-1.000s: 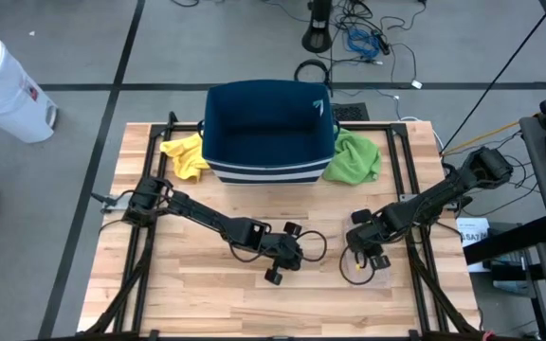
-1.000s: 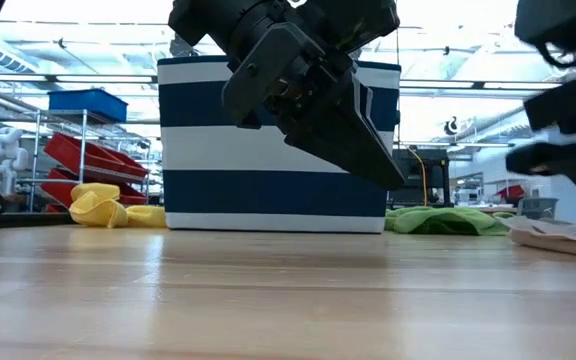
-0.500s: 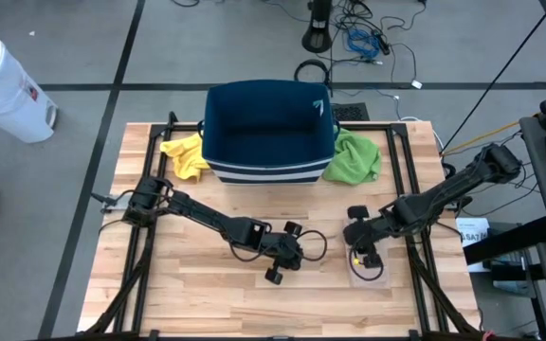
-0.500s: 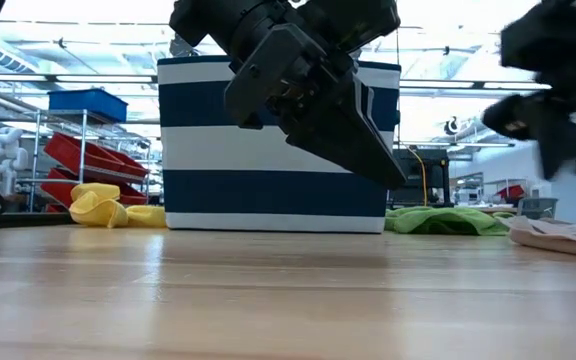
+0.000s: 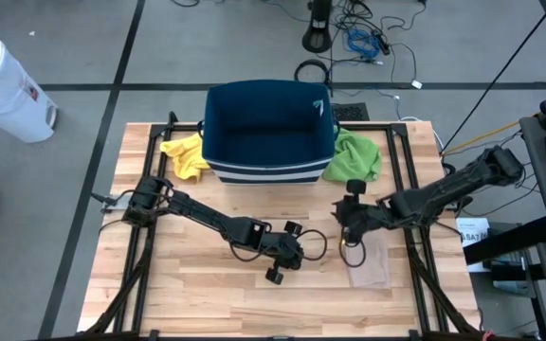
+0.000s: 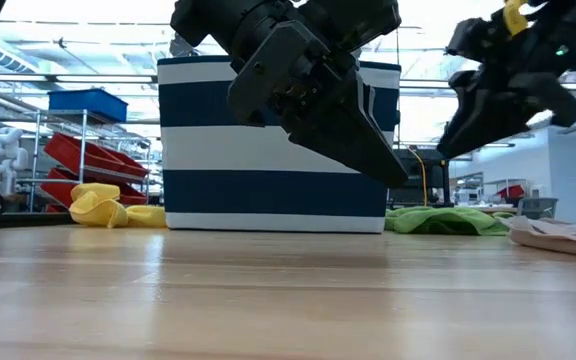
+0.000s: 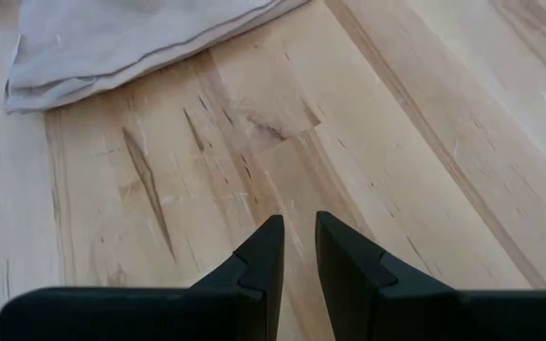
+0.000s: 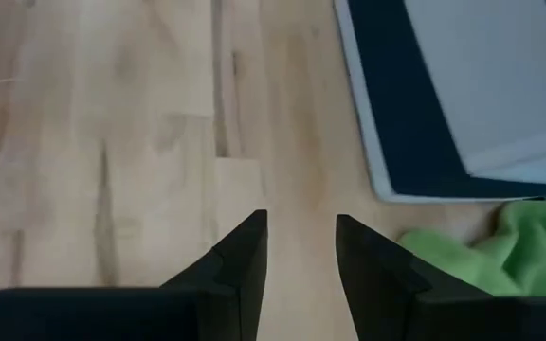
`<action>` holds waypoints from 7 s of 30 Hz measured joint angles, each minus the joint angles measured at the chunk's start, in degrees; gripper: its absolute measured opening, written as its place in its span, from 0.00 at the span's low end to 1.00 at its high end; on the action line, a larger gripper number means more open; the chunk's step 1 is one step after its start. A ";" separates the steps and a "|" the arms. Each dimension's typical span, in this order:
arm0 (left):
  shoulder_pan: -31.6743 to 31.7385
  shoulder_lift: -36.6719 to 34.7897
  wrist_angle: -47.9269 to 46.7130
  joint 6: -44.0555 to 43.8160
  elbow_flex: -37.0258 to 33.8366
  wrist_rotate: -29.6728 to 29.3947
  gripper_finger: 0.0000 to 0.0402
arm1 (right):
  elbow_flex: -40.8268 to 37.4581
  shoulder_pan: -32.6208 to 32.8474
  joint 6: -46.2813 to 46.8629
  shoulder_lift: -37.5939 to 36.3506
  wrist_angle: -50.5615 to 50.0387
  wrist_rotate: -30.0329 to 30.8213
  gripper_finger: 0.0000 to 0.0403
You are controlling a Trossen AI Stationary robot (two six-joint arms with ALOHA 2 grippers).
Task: Fold towel
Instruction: Fold the green towel
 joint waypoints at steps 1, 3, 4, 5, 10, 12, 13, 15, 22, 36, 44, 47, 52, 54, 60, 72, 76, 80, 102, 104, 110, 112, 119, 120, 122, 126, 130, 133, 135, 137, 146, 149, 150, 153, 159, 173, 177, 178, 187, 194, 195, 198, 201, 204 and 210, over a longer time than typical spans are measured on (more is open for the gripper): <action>0.00 0.00 -0.01 -0.01 0.00 0.00 0.18 | 0.04 -1.05 -1.32 0.41 0.64 0.02 0.28; 0.00 0.00 -0.03 -0.02 0.00 0.00 0.18 | 0.07 -3.14 -3.43 1.62 0.61 0.11 0.28; 0.00 0.00 -0.03 -0.02 0.00 0.00 0.18 | 0.07 -4.28 -4.31 2.31 0.43 0.10 0.28; 0.00 0.00 -0.03 -0.04 0.00 0.00 0.18 | 0.07 -5.46 -5.04 2.97 0.39 0.08 0.28; 0.00 0.00 -0.07 -0.06 0.00 0.00 0.18 | 0.07 -11.37 -8.10 6.96 0.68 0.09 0.28; 0.00 0.00 -0.08 -0.06 0.00 0.00 0.18 | 0.07 -13.75 -8.93 8.58 1.37 0.15 0.28; 0.00 0.00 -0.08 -0.06 0.00 0.00 0.18 | 0.07 -14.92 -9.02 9.42 1.49 0.15 0.28; 0.00 0.00 -0.10 -0.08 0.00 0.00 0.18 | 0.07 -17.41 -9.04 10.96 1.47 0.16 0.28; 0.00 0.00 -0.12 -0.10 0.00 0.00 0.18 | 0.07 -25.07 -9.62 15.55 1.83 0.38 0.28; 0.00 0.00 -0.20 -0.10 0.00 0.00 0.18 | 0.07 -33.20 -12.27 20.65 3.46 0.28 0.17; -0.13 0.00 -0.69 -0.10 0.00 0.00 0.18 | 0.07 -31.50 -10.47 20.08 0.90 -2.26 0.00; -0.13 0.00 -0.69 0.00 0.00 0.00 0.18 | 0.07 -28.89 -9.79 20.08 -0.41 -6.78 0.00; 0.29 0.00 -0.47 0.05 0.00 -4.09 0.18 | 0.11 -23.02 -9.42 19.94 -0.97 -11.03 0.00; 0.68 0.00 -0.48 0.09 0.00 -6.90 0.18 | 0.15 -20.93 -8.73 19.84 -0.83 -12.75 0.00; 2.03 0.00 0.07 2.32 0.00 -7.98 0.18 | 1.58 -15.12 -7.79 19.87 -2.62 -16.08 0.00; 2.27 0.00 4.74 4.84 0.02 -12.21 0.18 | 10.68 -6.01 -9.56 14.30 -3.77 -19.53 0.00; 1.03 0.00 5.95 6.96 0.02 -20.13 0.18 | 10.80 -5.45 -8.13 12.94 -4.60 -19.11 0.00; -0.89 0.00 5.96 11.00 0.02 -29.96 0.18 | 10.80 -5.18 -5.68 12.55 -5.61 -19.98 0.00; -1.84 0.00 5.60 15.28 0.02 -39.50 0.18 | 10.80 -5.31 1.50 10.72 3.04 -25.94 0.00; -1.84 0.00 5.54 16.82 0.02 -40.59 0.18 | 10.80 -5.33 1.87 10.38 4.63 -27.22 0.00; -2.10 0.00 5.93 19.34 0.02 -36.50 0.26 | 10.82 -5.31 2.03 10.22 6.24 -28.79 0.00; -2.10 0.00 5.70 19.26 0.02 -36.34 0.32 | 10.82 -5.31 2.33 10.22 6.19 -28.79 0.00; -2.79 0.00 6.31 18.84 0.02 -45.28 0.56 | 10.82 -5.30 5.80 10.22 6.20 -30.54 0.00; -3.06 0.00 6.54 19.06 0.02 -48.33 0.57 | 10.82 -5.28 6.28 10.22 6.22 -31.82 0.00; -3.49 0.00 6.86 20.13 0.02 -52.14 0.58 | 10.82 -5.24 7.16 10.22 6.81 -33.95 0.00; -3.57 0.00 7.11 20.94 0.02 -52.93 0.58 | 10.82 -5.24 7.86 10.22 9.81 -37.82 0.00; -3.54 0.00 7.05 19.49 0.02 -52.98 0.53 | 10.84 -5.24 8.62 10.22 10.96 -38.86 0.00; -4.04 0.00 7.09 19.33 0.02 -53.01 0.47 | 10.84 -5.24 9.11 10.22 10.97 -38.90 0.00; -4.74 0.00 7.16 19.86 0.02 -53.03 0.42 | 10.84 -5.24 9.56 10.22 10.93 -38.92 0.00; -5.46 0.00 7.24 20.81 0.02 -53.02 0.38 | 10.84 -5.33 10.10 10.22 10.87 -38.93 0.00; -7.71 0.00 7.25 21.18 0.02 -54.99 0.31 | 10.84 -6.97 10.42 10.22 10.85 -38.82 0.00; -8.22 -0.01 7.25 21.40 0.02 -57.88 0.31 | 10.84 -7.25 10.48 10.22 10.85 -38.81 0.00; -8.38 -0.02 7.25 21.57 0.02 -58.72 0.31 | 10.84 -7.25 10.61 10.22 10.85 -38.80 0.00; -8.55 0.00 7.25 22.26 0.02 -60.59 0.31 | 10.84 -7.25 10.64 10.22 10.85 -38.77 0.00; -7.76 0.00 8.46 22.14 0.02 -62.27 0.31 | 10.84 -7.25 11.03 10.22 10.87 -38.77 0.00; -10.42 0.00 12.82 30.03 0.02 -61.48 0.31 | 10.84 -7.25 10.98 10.22 11.16 -38.66 0.00; -10.40 0.00 12.82 30.57 0.02 -61.40 0.27 | 10.84 -7.25 10.96 10.22 11.46 -38.66 0.00; -10.37 -0.02 12.81 31.11 0.02 -61.40 0.26 | 10.84 -7.25 10.95 10.22 11.54 -38.66 0.00; -9.23 -0.02 10.95 31.06 0.02 -57.41 0.15 | 10.84 -7.12 11.29 10.22 11.57 -38.70 0.00; -8.86 -0.02 10.98 31.06 0.02 -55.63 0.15 | 10.84 -7.12 11.36 10.22 11.57 -38.71 0.00; -8.75 -0.02 10.95 31.06 0.02 -55.63 0.15 | 10.84 -7.12 11.36 10.22 11.57 -38.71 0.00; -8.15 -0.02 10.94 31.04 0.02 -55.65 0.15 | 10.84 -7.12 11.33 10.22 11.59 -38.71 0.00; -7.69 -0.02 10.85 31.08 0.02 -55.65 0.15 | 10.84 -7.12 11.33 10.22 11.59 -38.71 0.00; -7.32 -0.02 10.87 31.03 0.02 -55.50 0.15 | 10.84 -7.12 11.31 10.22 11.59 -38.71 0.00; -7.21 -0.02 11.00 29.70 0.02 -55.39 0.15 | 10.84 -7.12 10.97 10.22 11.59 -38.71 0.00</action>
